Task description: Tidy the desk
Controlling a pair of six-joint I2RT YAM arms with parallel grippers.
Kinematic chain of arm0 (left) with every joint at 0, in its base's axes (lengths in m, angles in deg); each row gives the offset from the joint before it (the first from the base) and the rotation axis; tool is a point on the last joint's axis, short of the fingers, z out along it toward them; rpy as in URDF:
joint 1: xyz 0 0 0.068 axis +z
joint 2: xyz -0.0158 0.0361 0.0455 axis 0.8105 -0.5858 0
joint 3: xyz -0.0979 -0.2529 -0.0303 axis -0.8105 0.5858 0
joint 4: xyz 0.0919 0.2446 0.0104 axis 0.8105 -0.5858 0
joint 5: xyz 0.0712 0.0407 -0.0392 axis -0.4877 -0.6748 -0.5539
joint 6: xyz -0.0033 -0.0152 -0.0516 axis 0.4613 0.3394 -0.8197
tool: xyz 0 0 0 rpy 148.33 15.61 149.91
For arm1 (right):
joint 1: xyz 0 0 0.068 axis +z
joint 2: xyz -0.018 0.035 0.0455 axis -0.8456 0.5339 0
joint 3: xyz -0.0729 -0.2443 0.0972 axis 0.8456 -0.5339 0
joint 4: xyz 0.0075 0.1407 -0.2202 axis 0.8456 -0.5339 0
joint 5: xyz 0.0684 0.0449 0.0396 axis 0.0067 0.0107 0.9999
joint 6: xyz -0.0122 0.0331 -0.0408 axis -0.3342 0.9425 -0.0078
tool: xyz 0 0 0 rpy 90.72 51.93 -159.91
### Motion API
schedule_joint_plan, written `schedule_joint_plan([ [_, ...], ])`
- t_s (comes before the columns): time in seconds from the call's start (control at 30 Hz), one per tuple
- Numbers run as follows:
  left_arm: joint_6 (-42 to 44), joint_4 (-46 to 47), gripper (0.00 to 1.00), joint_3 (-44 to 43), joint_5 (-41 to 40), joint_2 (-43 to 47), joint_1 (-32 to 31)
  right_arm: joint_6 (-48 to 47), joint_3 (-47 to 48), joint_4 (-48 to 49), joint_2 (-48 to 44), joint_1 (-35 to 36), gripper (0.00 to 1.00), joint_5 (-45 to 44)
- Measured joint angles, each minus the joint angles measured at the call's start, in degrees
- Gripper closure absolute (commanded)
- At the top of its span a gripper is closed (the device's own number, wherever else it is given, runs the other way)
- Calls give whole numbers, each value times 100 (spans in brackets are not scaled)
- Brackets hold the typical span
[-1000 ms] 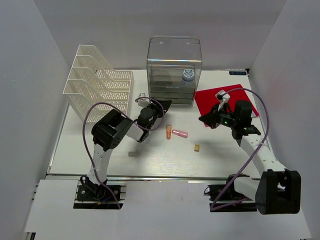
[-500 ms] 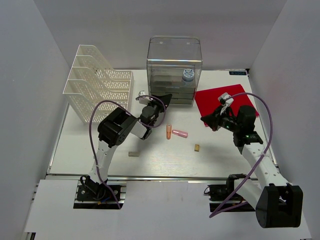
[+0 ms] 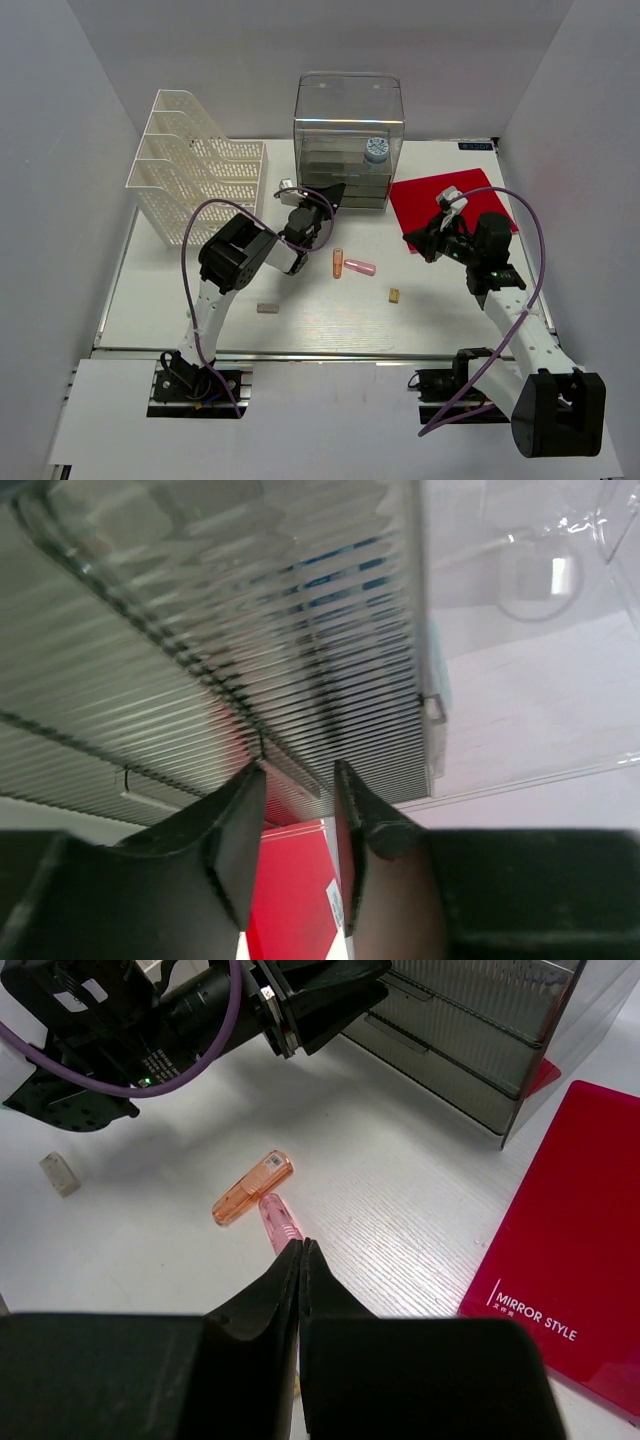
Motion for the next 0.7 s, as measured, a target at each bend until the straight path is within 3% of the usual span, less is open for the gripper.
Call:
schedule_joint_plan([
  [0.23, -164, -81, 64, -26, -37, -114, 0, -42, 0, 4, 0, 0, 100, -57],
  [0.63, -271, 26, 62, -125, -94, -243, -4, -70, -2, 4, 0, 0, 100, -129],
  [0.7, -275, 11, 69, -140, -109, -243, -4, -74, -2, 4, 0, 0, 100, -131],
])
